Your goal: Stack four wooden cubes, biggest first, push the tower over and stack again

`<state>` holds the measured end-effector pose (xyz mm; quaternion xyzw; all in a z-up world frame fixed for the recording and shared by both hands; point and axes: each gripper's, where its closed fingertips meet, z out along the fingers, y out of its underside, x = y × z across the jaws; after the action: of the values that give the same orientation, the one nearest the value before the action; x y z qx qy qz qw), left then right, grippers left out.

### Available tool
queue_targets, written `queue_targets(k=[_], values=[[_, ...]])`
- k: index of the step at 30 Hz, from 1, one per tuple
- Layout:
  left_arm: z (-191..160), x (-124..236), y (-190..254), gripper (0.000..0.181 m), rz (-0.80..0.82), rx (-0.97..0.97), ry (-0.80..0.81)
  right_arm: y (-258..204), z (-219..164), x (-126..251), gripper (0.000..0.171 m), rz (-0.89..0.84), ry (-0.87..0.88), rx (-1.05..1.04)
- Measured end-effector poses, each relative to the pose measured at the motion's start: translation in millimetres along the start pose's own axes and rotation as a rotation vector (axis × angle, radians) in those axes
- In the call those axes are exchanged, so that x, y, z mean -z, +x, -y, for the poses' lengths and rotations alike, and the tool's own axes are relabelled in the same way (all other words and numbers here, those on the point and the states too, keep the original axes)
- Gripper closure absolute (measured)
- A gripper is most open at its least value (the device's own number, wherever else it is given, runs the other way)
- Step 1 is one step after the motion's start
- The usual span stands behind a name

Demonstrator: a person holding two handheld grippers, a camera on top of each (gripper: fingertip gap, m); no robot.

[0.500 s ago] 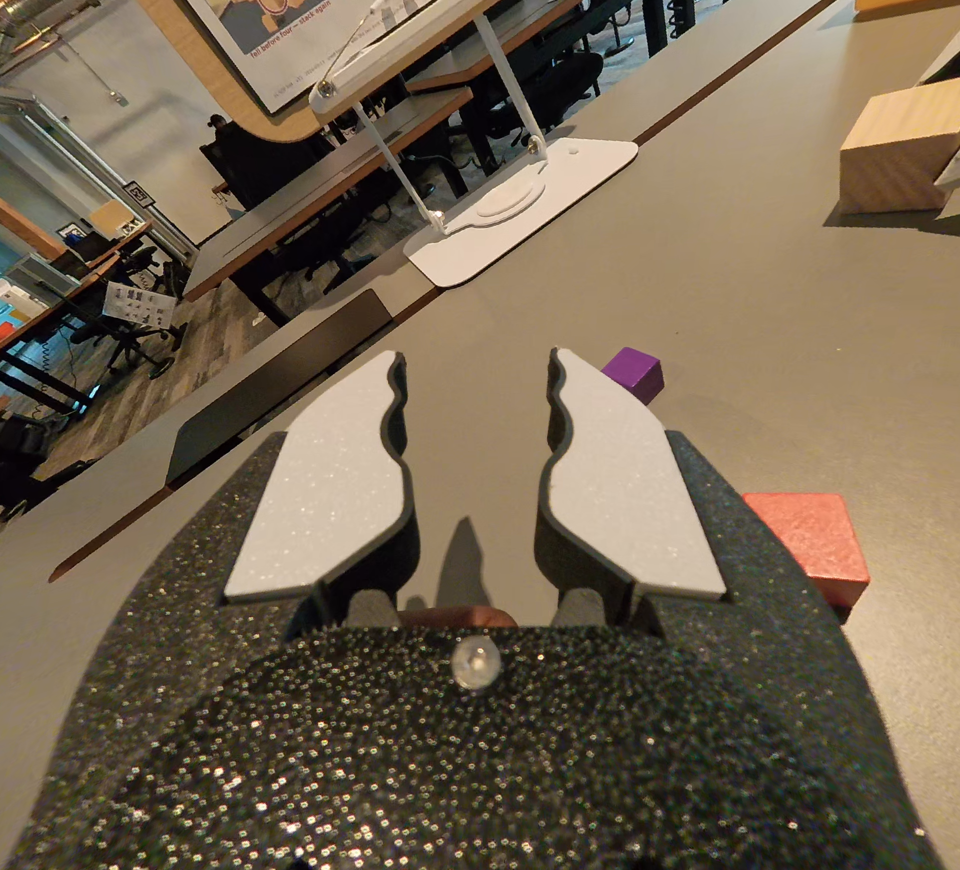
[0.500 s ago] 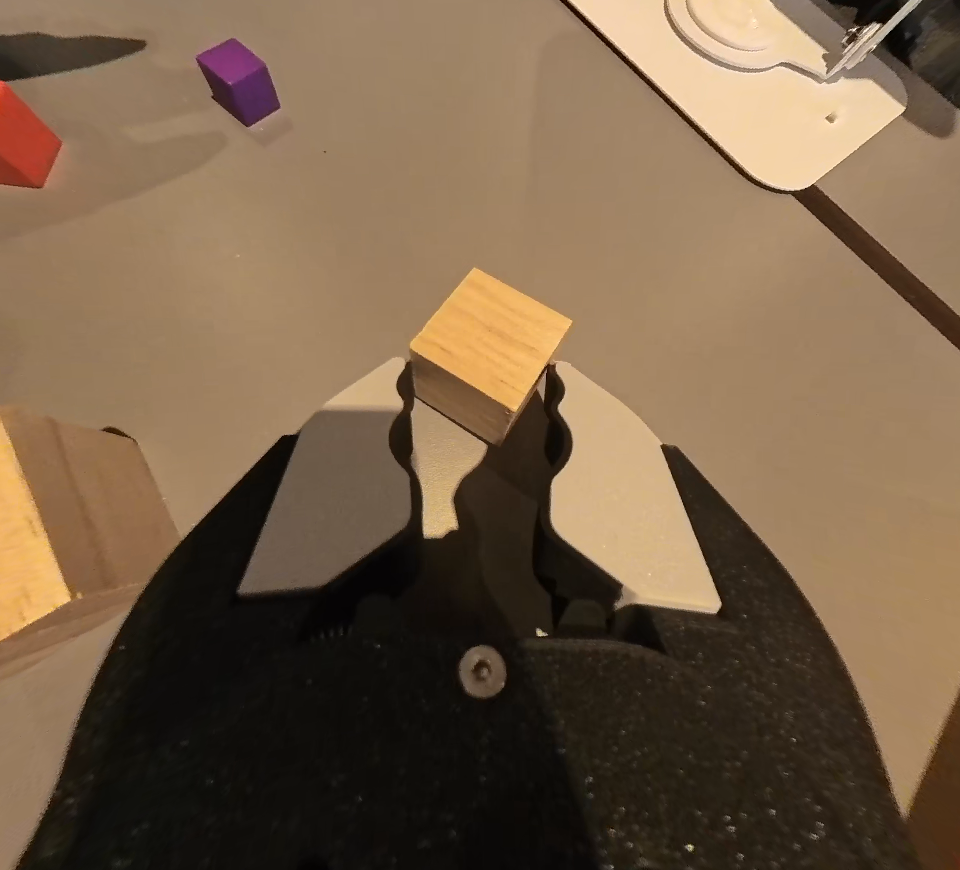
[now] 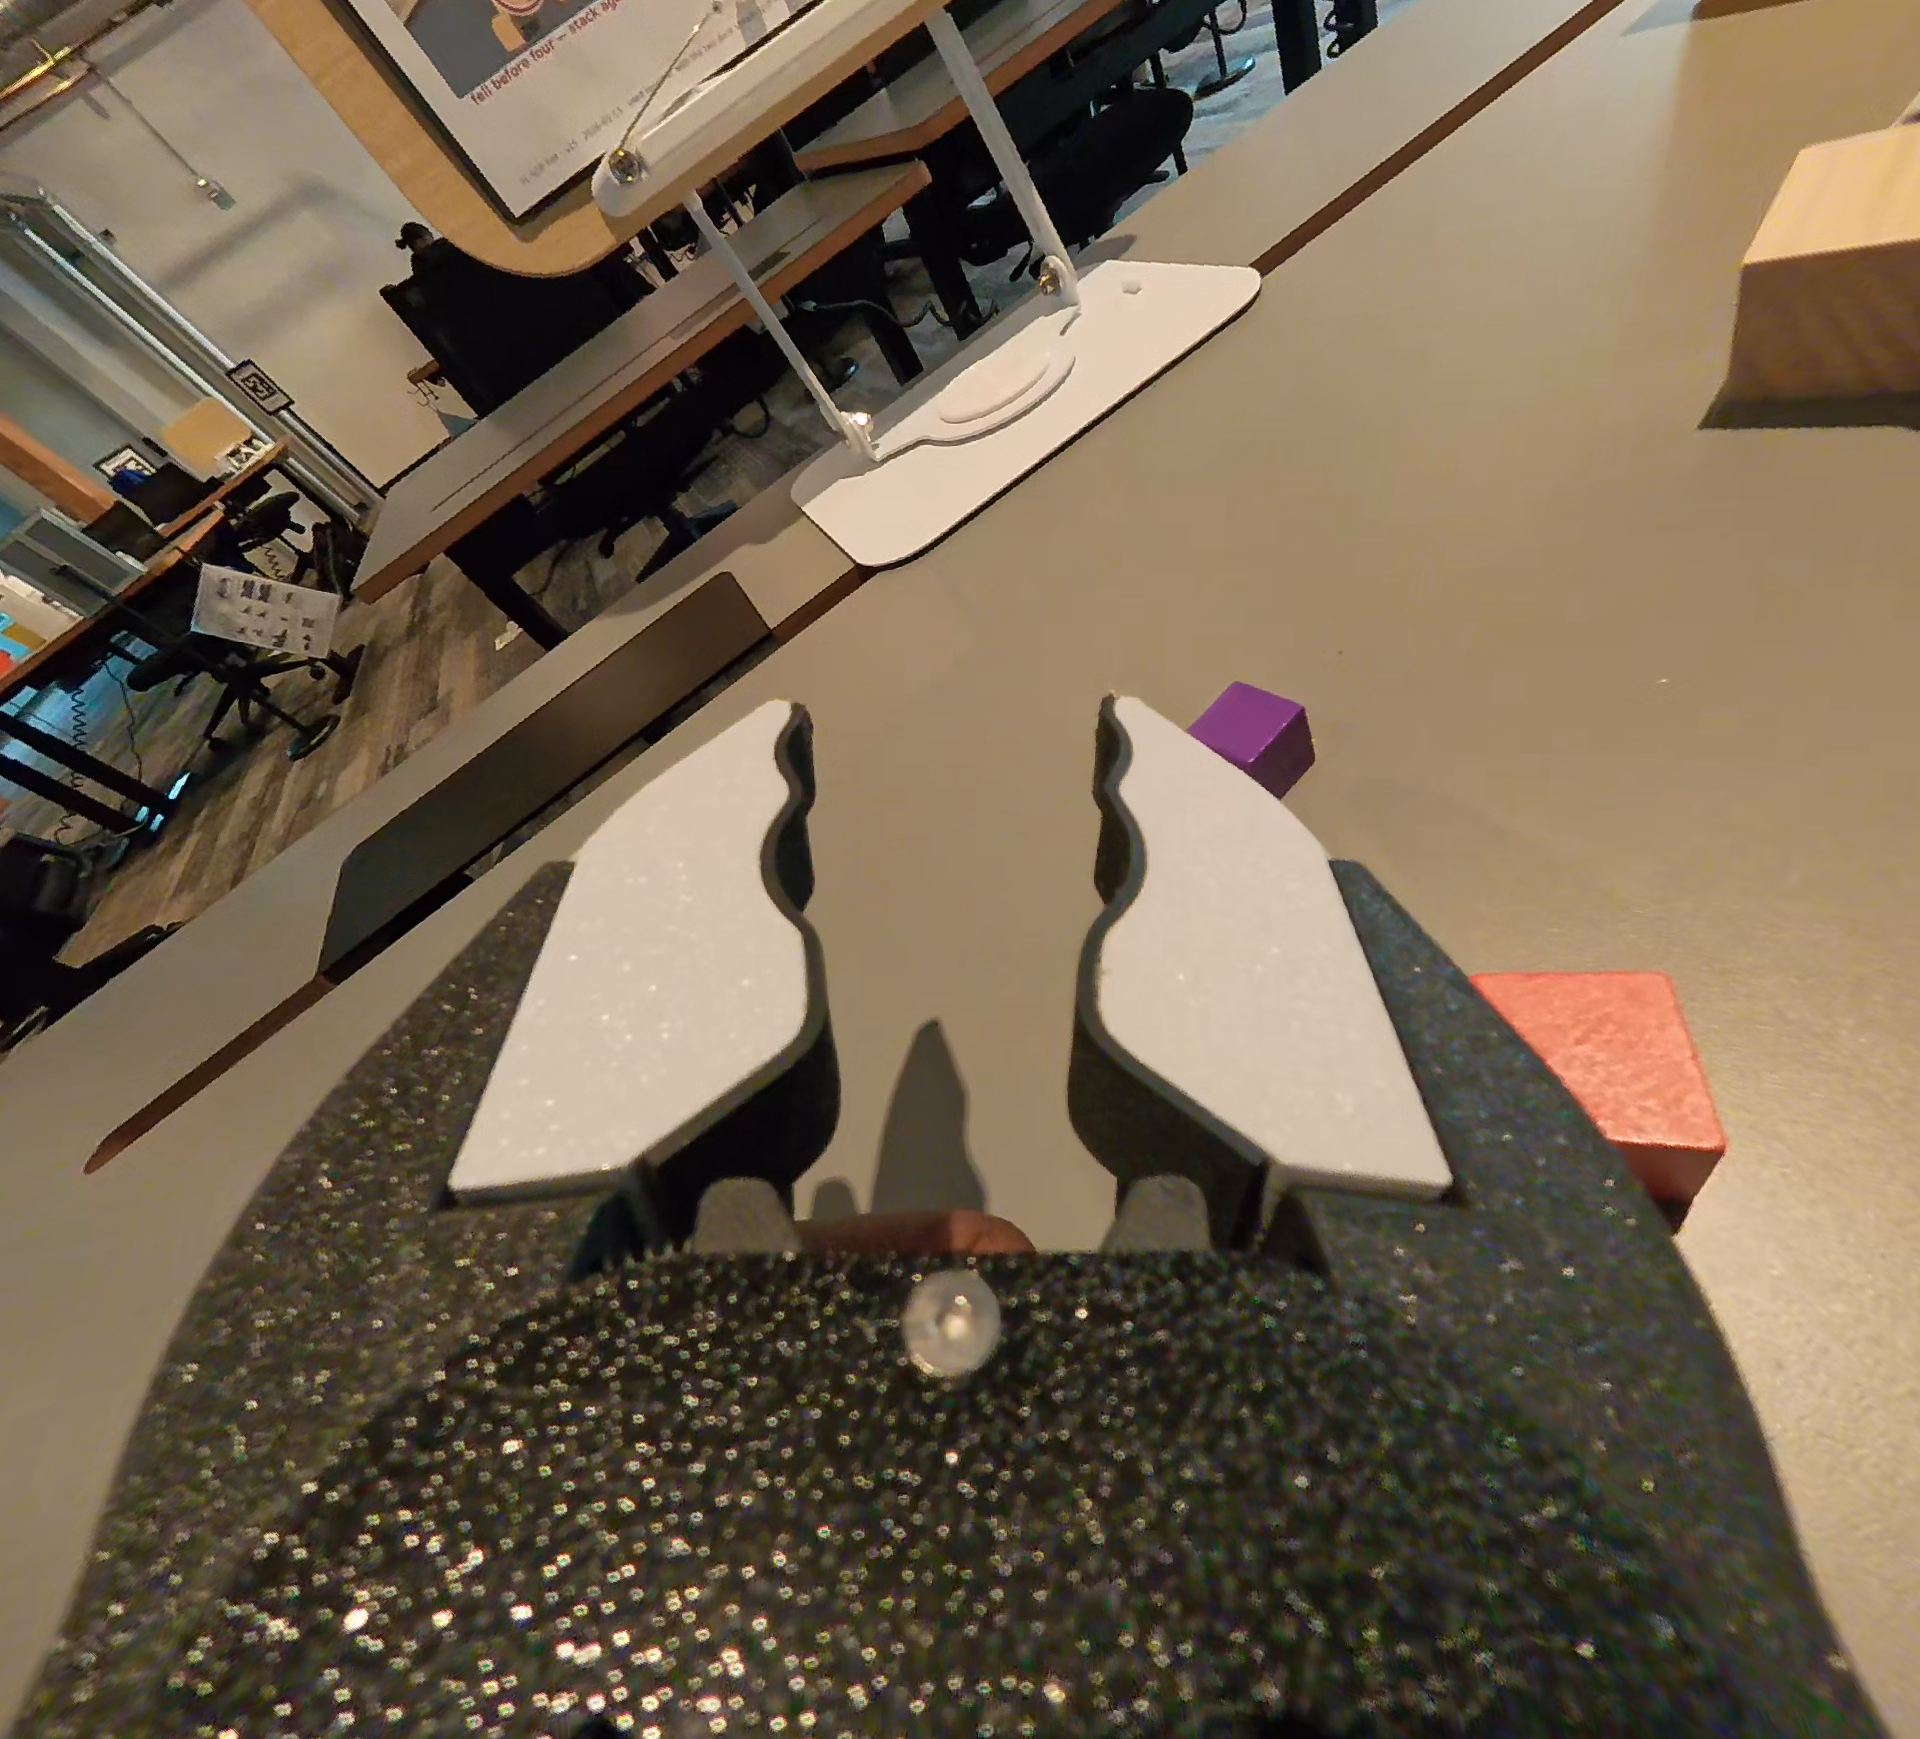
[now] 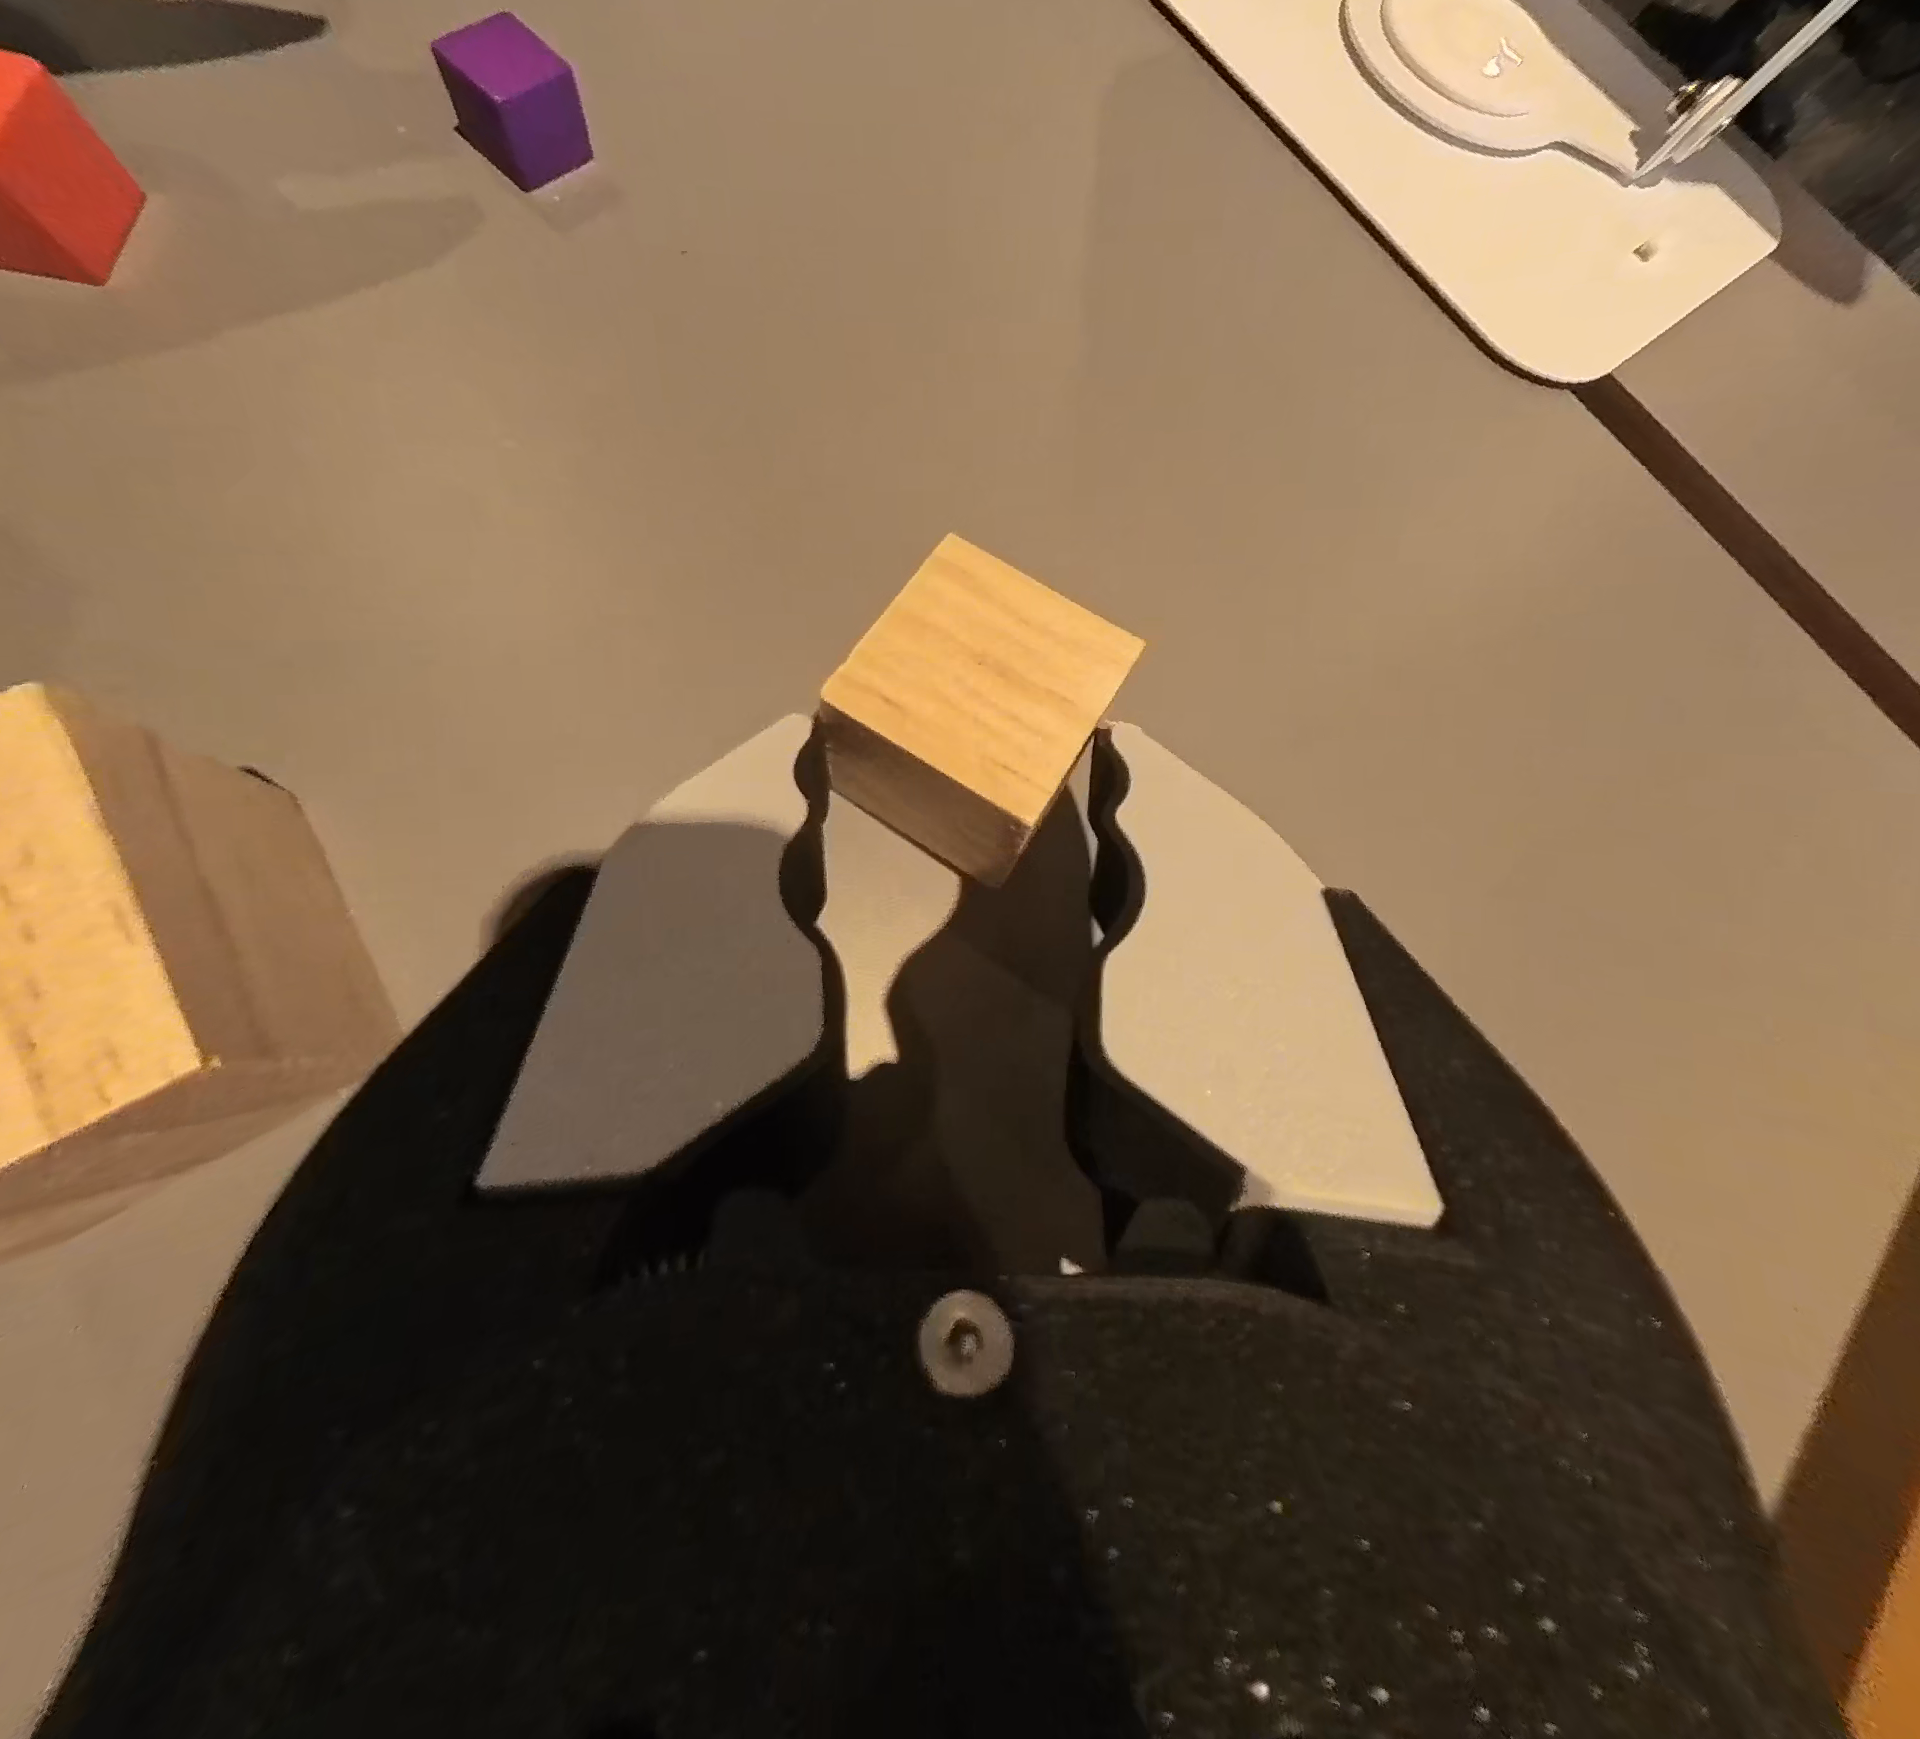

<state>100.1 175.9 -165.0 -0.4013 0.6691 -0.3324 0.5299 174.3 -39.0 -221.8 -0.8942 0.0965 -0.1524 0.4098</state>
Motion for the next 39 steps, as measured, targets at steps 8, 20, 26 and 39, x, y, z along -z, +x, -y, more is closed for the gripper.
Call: queue_targets(k=[8, 20, 26, 39], values=[[-1, -1, 2, 0.129, -0.005, -0.006, -0.005, 0, -5, 5, 0.123, 0.011, 0.002, -0.019], [0, -2, 5, 0.13, -0.012, -0.006, -0.004, -7, -7, 10, 0.123, 0.051, 0.007, -0.021], [-1, -4, 10, 0.13, -0.032, -0.013, -0.007, -8, -8, 11, 0.123, 0.053, 0.005, -0.012], [0, -7, 16, 0.13, -0.048, -0.034, -0.011, -10, -13, 10, 0.122, 0.064, -0.024, -0.005]])
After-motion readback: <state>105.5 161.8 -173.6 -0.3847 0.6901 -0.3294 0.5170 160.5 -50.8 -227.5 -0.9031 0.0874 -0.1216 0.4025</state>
